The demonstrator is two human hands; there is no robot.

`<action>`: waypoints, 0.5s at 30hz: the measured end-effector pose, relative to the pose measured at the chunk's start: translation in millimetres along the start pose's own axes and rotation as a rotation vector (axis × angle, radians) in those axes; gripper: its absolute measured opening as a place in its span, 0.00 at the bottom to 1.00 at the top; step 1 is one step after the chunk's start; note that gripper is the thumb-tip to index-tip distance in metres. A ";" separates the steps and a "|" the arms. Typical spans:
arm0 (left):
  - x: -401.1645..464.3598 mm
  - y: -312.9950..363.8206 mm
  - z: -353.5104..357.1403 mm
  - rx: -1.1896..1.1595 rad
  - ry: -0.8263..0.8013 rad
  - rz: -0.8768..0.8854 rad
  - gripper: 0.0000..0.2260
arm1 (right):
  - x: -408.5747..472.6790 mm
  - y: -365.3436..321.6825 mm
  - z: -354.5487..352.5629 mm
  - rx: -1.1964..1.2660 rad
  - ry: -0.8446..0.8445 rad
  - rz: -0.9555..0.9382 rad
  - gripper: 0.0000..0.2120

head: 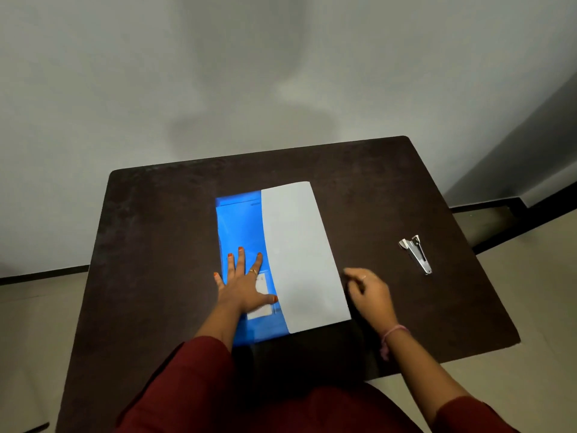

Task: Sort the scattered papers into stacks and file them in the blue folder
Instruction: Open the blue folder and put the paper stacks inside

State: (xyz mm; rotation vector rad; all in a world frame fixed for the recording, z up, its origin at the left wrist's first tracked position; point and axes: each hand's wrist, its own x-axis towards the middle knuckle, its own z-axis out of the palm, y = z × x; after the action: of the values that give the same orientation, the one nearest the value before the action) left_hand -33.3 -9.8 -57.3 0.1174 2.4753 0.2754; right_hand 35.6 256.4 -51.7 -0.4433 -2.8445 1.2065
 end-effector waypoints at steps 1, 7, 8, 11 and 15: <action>1.5 2.0 -3.3 0.005 -0.011 -0.013 0.49 | 6.3 6.7 -13.2 0.006 0.094 0.059 0.14; 8.5 20.2 -13.3 0.029 -0.086 -0.075 0.49 | 41.4 51.3 -70.3 -0.074 0.341 0.364 0.20; 8.5 22.7 -12.8 0.021 -0.095 -0.092 0.49 | 44.1 57.8 -74.0 -0.096 0.324 0.409 0.22; 8.4 32.1 -8.8 -0.029 -0.102 -0.133 0.48 | 49.5 75.4 -79.3 -0.142 0.242 0.475 0.25; 8.0 40.0 -4.7 -0.066 -0.089 -0.162 0.46 | 53.1 88.6 -80.6 -0.193 0.219 0.437 0.20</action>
State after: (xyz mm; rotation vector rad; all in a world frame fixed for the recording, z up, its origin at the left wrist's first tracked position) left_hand -41.8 29.6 -49.4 -0.0963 2.3684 0.2760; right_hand 17.2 385.6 -62.7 -1.1745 -2.7612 0.8515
